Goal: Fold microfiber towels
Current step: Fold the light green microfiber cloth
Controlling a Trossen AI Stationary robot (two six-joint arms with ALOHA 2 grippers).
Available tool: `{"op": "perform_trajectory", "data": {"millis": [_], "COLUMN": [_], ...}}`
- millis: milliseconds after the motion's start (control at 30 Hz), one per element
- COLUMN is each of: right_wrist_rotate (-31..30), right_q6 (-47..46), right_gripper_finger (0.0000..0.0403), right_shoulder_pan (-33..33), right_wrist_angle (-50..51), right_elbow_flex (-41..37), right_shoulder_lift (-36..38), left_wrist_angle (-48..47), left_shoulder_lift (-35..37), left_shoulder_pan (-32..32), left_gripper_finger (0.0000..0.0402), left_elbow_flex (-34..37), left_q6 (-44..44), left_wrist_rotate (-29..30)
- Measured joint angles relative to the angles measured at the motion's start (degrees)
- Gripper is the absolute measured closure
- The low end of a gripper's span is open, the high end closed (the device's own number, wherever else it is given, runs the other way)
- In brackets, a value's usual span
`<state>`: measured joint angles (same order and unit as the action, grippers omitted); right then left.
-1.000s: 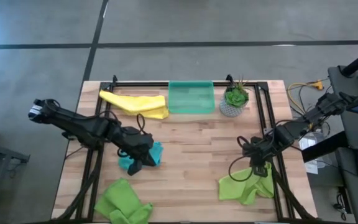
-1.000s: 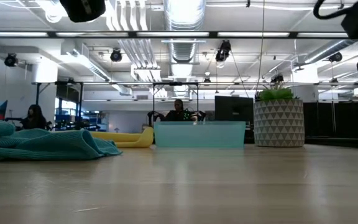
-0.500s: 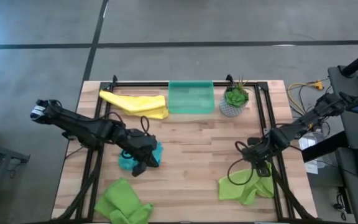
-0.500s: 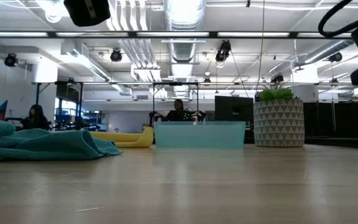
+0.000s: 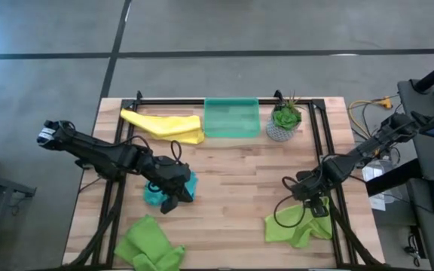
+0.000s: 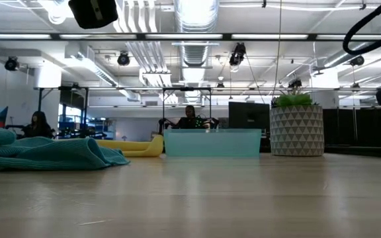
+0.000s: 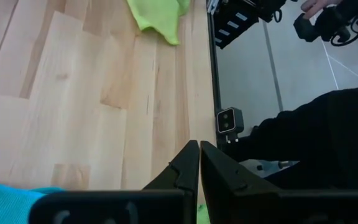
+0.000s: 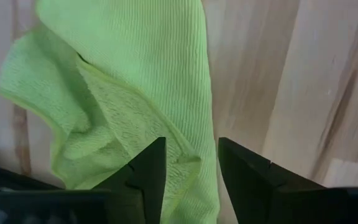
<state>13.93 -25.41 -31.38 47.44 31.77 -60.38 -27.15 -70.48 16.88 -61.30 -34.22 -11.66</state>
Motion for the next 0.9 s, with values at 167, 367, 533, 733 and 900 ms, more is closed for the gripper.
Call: {"op": "perform_trajectory", "data": {"millis": [167,367,533,733,900], "right_wrist_rotate": [0.05,1.73,3.17,3.16,1.31], "right_q6": [1.30,2.95,2.69,1.41,-1.10], "right_gripper_finger": [0.0264,0.0287,0.0371,0.0393,0.0394], "right_shoulder_pan": [0.00,0.00,0.00,0.25,1.47], "right_wrist_angle": [-0.80,-2.03,-2.49,-2.32,-0.31], "right_elbow_flex": [-0.02,-0.01,0.67,3.68,10.48], "right_shoulder_lift": [-1.33,-2.96,-3.80,-3.31,-3.16], "left_wrist_angle": [0.06,0.12,0.12,0.12,0.14], "left_shoulder_lift": [0.00,0.00,0.00,-0.11,-0.46], "left_shoulder_pan": [0.00,0.00,0.00,0.00,-0.02], "left_gripper_finger": [0.0402,0.0402,0.0402,0.0402,0.0402], "left_elbow_flex": [0.00,0.02,0.02,0.09,0.11], "left_q6": [0.00,0.00,0.04,0.07,0.52], "left_wrist_rotate": [0.00,0.00,0.02,0.03,1.41]}}
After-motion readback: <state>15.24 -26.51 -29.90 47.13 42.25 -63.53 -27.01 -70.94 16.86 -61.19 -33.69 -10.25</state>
